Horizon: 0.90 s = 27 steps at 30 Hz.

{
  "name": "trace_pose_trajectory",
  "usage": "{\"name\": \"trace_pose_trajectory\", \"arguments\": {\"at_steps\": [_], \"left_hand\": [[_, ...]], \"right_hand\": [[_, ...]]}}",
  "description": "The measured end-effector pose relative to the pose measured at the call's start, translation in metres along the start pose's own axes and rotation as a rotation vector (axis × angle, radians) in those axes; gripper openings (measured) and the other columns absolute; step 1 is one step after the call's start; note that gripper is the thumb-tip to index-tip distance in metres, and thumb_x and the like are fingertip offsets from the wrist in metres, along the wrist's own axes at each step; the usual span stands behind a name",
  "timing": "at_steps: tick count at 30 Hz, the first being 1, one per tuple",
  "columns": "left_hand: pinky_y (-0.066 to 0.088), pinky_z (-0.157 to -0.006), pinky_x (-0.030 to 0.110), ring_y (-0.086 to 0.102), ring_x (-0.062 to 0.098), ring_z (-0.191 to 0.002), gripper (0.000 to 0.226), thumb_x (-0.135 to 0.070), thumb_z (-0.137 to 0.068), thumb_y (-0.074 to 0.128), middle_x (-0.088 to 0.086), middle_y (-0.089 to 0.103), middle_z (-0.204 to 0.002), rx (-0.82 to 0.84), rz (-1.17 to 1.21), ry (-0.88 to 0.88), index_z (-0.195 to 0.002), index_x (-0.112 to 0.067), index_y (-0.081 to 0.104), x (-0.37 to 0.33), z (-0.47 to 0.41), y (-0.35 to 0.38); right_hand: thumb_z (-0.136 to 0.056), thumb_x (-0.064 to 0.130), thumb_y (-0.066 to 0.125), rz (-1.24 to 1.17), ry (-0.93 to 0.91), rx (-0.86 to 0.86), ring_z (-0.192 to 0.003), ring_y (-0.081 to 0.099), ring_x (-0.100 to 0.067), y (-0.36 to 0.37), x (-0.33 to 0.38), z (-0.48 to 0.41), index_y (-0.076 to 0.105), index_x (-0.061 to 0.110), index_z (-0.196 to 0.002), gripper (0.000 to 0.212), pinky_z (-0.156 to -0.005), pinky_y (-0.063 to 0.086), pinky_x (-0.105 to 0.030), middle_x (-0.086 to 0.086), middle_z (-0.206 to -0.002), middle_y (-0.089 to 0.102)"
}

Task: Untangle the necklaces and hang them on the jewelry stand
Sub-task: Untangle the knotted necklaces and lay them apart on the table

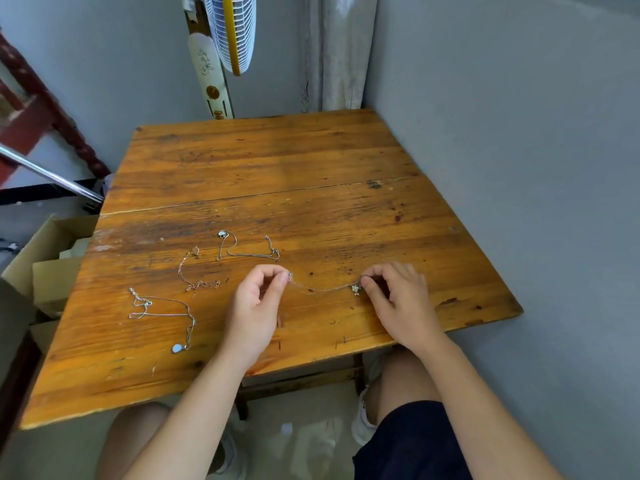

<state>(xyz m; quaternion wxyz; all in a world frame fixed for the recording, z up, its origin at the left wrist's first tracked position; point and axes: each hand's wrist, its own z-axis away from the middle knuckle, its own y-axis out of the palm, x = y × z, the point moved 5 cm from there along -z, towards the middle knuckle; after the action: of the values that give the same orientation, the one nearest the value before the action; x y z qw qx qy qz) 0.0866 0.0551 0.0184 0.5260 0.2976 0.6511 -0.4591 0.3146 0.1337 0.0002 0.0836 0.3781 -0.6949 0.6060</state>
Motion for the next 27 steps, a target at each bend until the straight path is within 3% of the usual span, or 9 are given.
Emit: {"name": "trace_pose_trajectory", "arguments": {"at_steps": [3, 6, 10, 16, 20, 23, 27], "left_hand": [[0.046, -0.071, 0.027, 0.056, 0.006, -0.076, 0.013, -0.018, -0.099, 0.053, -0.003, 0.069, -0.092, -0.071, 0.219, -0.098, -0.100, -0.021, 0.065, 0.008, -0.002, -0.006], [0.041, -0.062, 0.026, 0.050, 0.009, -0.072, 0.013, -0.013, -0.100, 0.050, 0.001, 0.066, -0.088, -0.090, 0.452, -0.159, -0.100, -0.013, 0.063, 0.010, -0.002, -0.009], [0.040, -0.062, 0.025, 0.048, 0.010, -0.073, 0.013, -0.010, -0.099, 0.050, 0.003, 0.060, -0.084, -0.115, 0.656, -0.223, -0.103, -0.008, 0.062, 0.014, -0.001, -0.014], [0.038, -0.060, 0.023, 0.043, 0.009, -0.068, 0.011, -0.012, -0.099, 0.050, 0.000, 0.052, -0.075, -0.126, 0.696, -0.223, -0.104, -0.010, 0.059, 0.017, 0.000, -0.015], [0.032, -0.058, 0.024, 0.035, 0.008, -0.063, 0.010, -0.016, -0.099, 0.051, -0.004, 0.042, -0.067, -0.118, 0.678, -0.221, -0.105, -0.012, 0.059, 0.017, 0.000, -0.015], [0.033, -0.056, 0.021, 0.035, 0.007, -0.061, 0.014, -0.018, -0.098, 0.054, -0.007, 0.042, -0.064, -0.116, 0.622, -0.213, -0.109, -0.013, 0.061, 0.017, -0.001, -0.014], [0.034, -0.057, 0.020, 0.034, 0.007, -0.061, 0.017, -0.019, -0.097, 0.056, -0.007, 0.041, -0.063, -0.112, 0.564, -0.193, -0.111, -0.014, 0.063, 0.018, -0.001, -0.013]], "right_hand": [[-0.103, 0.035, 0.046, -0.050, 0.014, -0.008, -0.098, 0.051, -0.008, 0.000, 0.000, 0.000, 0.058, 0.032, -0.103, 0.012, -0.089, 0.033, -0.032, 0.017, -0.100, 0.060], [-0.103, 0.031, 0.047, 0.031, -0.003, -0.016, -0.096, 0.051, -0.011, 0.001, 0.003, 0.002, 0.057, 0.029, -0.104, 0.010, -0.088, 0.036, -0.034, 0.015, -0.099, 0.059], [-0.103, 0.028, 0.046, 0.137, -0.029, -0.031, -0.093, 0.051, -0.014, 0.003, 0.006, 0.004, 0.057, 0.027, -0.104, 0.010, -0.085, 0.039, -0.037, 0.012, -0.098, 0.057], [-0.103, 0.021, 0.047, -0.064, 0.107, -0.091, -0.093, 0.050, -0.010, -0.002, 0.000, -0.002, 0.057, 0.022, -0.104, 0.010, -0.089, 0.044, -0.036, 0.009, -0.099, 0.056], [-0.101, 0.024, 0.052, 0.018, 0.109, -0.075, -0.096, 0.052, -0.015, 0.001, 0.002, -0.003, 0.060, 0.024, -0.104, 0.008, -0.090, 0.043, -0.037, 0.006, -0.100, 0.057], [-0.100, 0.031, 0.054, 0.032, 0.129, -0.056, -0.108, 0.052, -0.019, 0.002, 0.011, -0.004, 0.065, 0.023, -0.118, 0.022, -0.093, 0.038, -0.037, 0.001, -0.111, 0.058], [-0.098, 0.034, 0.059, -0.026, -0.021, -0.020, -0.115, 0.047, -0.015, 0.015, 0.049, -0.005, 0.066, 0.024, -0.126, 0.031, -0.094, 0.035, -0.035, 0.002, -0.118, 0.056]]}}
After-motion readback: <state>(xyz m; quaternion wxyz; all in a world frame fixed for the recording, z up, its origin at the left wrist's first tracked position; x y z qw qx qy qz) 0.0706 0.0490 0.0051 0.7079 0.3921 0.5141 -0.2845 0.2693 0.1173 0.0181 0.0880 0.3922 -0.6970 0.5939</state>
